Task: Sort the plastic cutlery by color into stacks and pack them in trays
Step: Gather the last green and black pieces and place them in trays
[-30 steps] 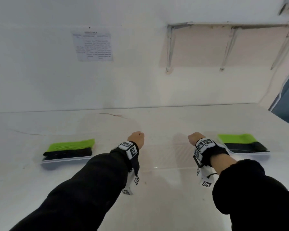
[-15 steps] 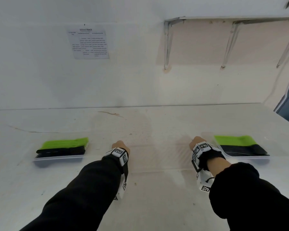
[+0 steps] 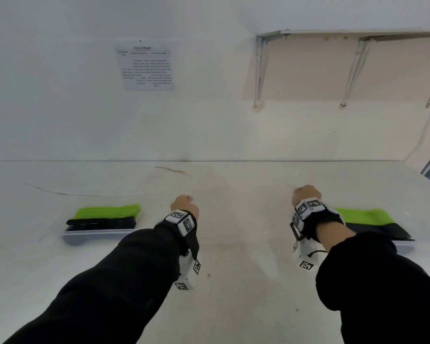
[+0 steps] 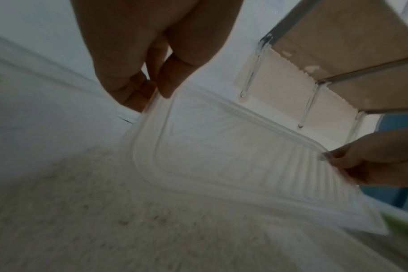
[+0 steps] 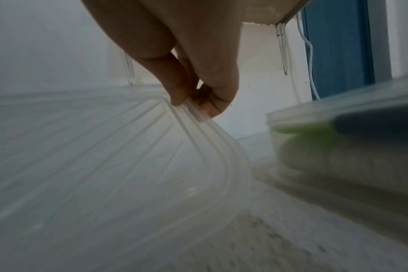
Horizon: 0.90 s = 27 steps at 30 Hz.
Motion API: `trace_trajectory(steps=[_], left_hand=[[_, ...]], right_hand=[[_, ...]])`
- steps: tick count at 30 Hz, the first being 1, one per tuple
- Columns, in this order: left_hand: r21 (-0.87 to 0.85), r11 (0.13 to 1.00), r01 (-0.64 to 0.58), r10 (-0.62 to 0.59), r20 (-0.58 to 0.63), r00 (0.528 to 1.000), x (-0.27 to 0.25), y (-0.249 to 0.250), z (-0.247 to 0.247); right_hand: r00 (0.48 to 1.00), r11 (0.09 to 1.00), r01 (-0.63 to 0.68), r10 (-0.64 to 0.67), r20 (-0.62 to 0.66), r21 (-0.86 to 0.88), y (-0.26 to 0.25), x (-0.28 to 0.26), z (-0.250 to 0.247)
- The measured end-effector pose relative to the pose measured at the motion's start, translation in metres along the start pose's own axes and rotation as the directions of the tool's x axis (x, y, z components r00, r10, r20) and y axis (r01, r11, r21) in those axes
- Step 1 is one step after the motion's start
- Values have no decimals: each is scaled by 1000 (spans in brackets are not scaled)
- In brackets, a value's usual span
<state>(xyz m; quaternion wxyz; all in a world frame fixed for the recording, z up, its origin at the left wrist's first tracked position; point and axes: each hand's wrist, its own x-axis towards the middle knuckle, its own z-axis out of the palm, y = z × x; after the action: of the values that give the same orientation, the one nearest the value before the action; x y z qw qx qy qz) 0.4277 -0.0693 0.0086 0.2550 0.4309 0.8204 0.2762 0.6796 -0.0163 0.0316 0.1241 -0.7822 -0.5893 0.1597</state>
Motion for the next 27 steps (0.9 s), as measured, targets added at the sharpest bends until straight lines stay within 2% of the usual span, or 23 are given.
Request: trace_trajectory(steps=[3,7,10,13,15,17,19,21,23,25,27], left_hand=[[-165,984,-64,43,-128,991,-3,6,-12],[-389,912,-128,25,-258,966,1,3,-38],[-510,847,-148,12,-259,966,6,-9,-59],[-582,801,-141,-7,-245,969,12,-26,-75],[-628,765,-143,-14,-239,971,17,-37,-84],[-657,740,-144,-8,-224,975,20,-45,-92],[-677,725,-129,-15,-203,979,22,-51,-97],[-711,697,-91,-62,-187,980,27,-58,-105],[-718,695,-47,-107,-167,980,33,-67,-117],[-717,697,-24,-124,-153,980,42,-80,-131],[-724,689,-31,-161,-195,967,52,-98,-148]], right_hand=[[996,978,-7,24,-84,206,-10,13,-10],[969,841,79,62,-239,536,-39,7,0],[948,604,138,148,-281,785,-75,-9,8],[950,374,180,174,-260,910,-106,-28,7],[943,299,211,188,-274,931,-124,-41,3],[929,295,257,188,-320,920,-139,-49,3],[910,358,272,204,-360,893,-153,-58,5],[901,326,287,229,-369,901,-164,-68,9],[902,300,278,245,-355,912,-173,-74,17],[914,325,239,243,-324,915,-183,-81,29],[941,327,176,221,-256,928,-196,-90,44]])
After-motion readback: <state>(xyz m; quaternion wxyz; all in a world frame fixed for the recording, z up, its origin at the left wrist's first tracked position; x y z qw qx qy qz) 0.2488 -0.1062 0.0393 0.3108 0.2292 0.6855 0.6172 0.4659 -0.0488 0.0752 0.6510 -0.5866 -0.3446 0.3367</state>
